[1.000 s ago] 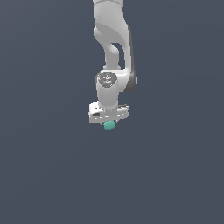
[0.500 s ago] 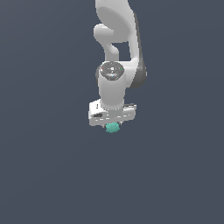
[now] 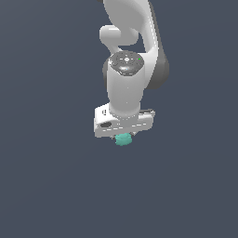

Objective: Pick up the object and move it to a goal position.

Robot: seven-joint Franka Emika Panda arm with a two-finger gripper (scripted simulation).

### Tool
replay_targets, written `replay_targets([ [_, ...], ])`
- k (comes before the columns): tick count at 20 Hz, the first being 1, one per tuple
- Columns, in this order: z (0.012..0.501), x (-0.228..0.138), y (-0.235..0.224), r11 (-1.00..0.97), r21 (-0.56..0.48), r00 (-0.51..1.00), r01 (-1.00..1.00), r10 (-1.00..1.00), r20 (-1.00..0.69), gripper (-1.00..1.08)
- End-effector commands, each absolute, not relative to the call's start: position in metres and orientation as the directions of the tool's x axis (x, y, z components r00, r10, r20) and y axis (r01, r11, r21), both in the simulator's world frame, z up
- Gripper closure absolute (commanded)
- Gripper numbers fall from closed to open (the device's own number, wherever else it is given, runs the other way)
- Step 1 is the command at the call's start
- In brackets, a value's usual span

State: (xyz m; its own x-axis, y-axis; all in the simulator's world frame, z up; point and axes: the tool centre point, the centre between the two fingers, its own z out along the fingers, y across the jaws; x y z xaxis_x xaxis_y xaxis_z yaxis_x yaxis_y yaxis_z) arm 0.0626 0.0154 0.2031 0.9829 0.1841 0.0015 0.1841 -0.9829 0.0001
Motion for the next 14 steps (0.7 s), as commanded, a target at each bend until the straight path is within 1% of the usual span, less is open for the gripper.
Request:
replay_targets([
  [1,0.215,0.074,0.018,-0.983,0.0,0.983,0.184,0.184,0.0,1.08],
  [7,0.236,0.093,0.024,-0.983,0.0,0.983,0.184,0.184,0.0,1.08],
  [14,0.248,0.105,0.027,-0.983,0.0,0.983,0.184,0.184,0.0,1.08],
])
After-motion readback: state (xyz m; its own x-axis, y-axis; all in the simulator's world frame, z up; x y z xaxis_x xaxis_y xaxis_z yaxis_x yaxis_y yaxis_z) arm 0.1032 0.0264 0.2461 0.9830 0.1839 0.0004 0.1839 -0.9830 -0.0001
